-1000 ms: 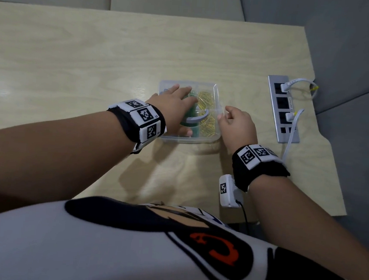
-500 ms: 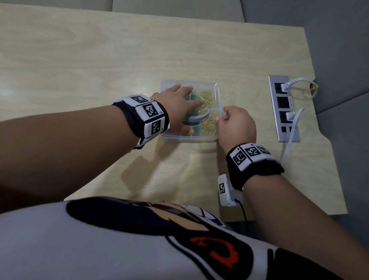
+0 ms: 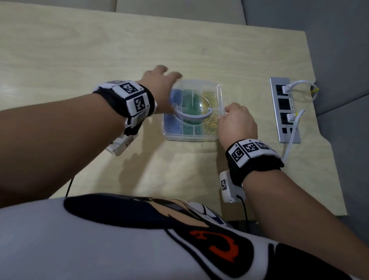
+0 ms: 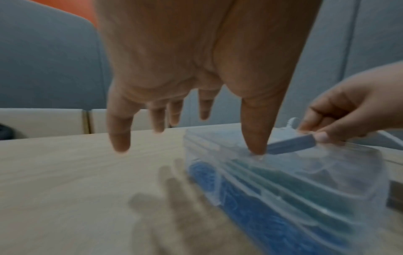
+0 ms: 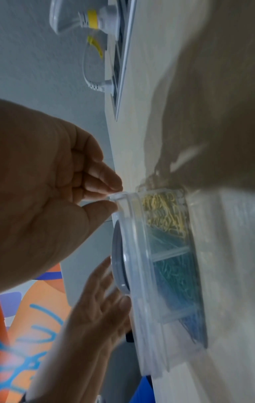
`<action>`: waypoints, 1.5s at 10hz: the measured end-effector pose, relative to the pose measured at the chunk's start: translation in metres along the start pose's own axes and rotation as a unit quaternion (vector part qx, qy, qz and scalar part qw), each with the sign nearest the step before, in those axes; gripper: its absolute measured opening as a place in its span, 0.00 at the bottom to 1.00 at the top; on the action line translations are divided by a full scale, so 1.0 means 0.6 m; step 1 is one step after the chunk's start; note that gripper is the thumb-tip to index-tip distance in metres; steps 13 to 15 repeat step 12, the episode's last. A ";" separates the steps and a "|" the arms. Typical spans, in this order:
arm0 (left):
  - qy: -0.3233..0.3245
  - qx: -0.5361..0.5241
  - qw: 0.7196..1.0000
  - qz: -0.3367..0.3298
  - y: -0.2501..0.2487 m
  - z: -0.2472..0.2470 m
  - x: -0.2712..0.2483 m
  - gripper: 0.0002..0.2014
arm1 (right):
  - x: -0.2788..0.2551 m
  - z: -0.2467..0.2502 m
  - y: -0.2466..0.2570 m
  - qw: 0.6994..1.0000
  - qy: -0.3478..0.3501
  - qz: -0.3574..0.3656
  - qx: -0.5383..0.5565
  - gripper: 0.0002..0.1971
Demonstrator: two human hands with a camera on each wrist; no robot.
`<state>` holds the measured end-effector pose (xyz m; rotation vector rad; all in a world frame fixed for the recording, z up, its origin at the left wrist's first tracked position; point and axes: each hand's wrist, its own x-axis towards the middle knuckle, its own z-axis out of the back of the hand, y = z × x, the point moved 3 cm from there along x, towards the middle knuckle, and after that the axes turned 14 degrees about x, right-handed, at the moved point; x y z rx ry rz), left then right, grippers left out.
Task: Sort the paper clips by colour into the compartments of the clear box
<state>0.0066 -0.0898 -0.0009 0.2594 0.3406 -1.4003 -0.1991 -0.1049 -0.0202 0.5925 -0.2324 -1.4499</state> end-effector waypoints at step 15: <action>0.007 0.021 0.997 0.070 0.022 0.001 0.016 0.25 | 0.030 0.033 -0.007 0.997 0.024 -0.042 -0.054 0.20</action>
